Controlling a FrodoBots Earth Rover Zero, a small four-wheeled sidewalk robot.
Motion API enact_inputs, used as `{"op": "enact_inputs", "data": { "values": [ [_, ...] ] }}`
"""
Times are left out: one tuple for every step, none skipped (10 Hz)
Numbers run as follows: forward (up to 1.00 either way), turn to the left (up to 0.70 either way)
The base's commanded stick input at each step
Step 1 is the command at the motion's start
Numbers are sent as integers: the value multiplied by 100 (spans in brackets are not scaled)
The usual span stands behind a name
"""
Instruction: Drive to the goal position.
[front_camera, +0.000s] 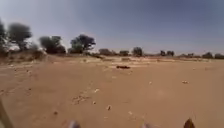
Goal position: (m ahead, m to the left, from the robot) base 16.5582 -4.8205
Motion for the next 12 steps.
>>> {"op": "enact_inputs", "data": {
  "values": [
    [50, 0],
    [50, 0],
    [50, 0],
    [50, 0],
    [50, 4],
    [50, 50],
    [50, 50],
    [50, 50],
    [50, 50],
    [50, 21],
    [50, 0],
    [50, 0]
  ]
}}
